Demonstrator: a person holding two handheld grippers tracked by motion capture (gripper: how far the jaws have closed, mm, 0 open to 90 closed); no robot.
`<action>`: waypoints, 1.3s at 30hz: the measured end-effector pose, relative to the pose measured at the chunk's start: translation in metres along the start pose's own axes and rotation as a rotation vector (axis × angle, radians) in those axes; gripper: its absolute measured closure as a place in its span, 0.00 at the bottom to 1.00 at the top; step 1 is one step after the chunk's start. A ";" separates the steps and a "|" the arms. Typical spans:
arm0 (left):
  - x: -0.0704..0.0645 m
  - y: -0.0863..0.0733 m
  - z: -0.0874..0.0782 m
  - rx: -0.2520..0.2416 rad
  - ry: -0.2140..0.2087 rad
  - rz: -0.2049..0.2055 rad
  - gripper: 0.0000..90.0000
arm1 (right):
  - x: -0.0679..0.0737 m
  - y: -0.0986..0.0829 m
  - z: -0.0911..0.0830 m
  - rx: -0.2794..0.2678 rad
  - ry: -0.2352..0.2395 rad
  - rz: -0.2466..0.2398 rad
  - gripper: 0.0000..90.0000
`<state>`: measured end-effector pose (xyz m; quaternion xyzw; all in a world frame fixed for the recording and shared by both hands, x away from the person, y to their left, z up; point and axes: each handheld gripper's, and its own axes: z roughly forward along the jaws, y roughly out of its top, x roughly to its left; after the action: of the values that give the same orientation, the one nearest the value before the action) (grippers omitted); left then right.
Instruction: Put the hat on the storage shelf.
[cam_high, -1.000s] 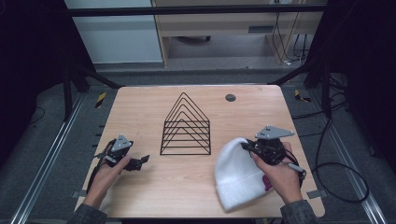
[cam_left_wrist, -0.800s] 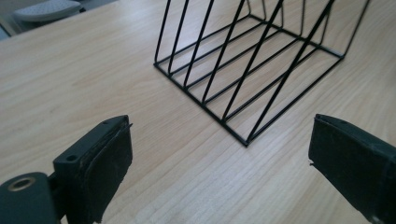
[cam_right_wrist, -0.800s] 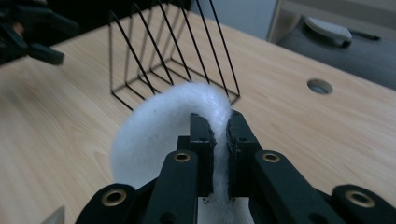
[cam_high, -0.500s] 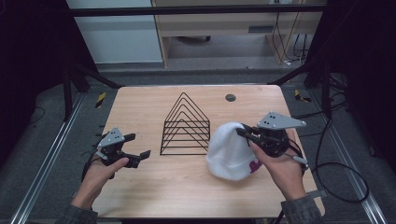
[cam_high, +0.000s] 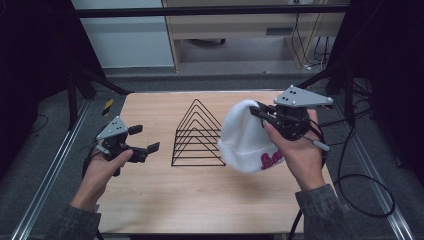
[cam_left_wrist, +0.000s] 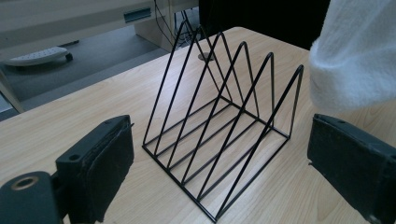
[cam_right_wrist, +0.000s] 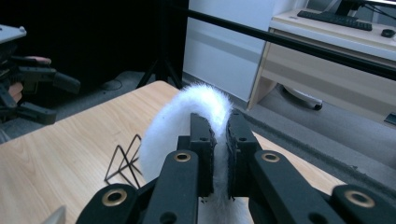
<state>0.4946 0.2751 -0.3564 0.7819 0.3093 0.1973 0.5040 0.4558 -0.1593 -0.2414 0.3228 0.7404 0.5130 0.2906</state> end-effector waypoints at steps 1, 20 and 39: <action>0.000 0.001 0.001 0.004 -0.002 0.000 0.07 | 0.000 0.001 0.001 -0.002 -0.006 0.003 0.93; -0.018 0.053 0.027 0.021 -0.069 0.078 0.11 | -0.010 0.038 0.024 -0.042 -0.055 -0.011 0.93; -0.018 0.087 0.030 0.012 -0.037 0.082 0.16 | -0.003 0.087 0.055 -0.108 -0.042 -0.029 0.93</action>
<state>0.5248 0.2166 -0.2895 0.8005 0.2690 0.2015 0.4962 0.5150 -0.1069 -0.1753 0.3066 0.7101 0.5410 0.3304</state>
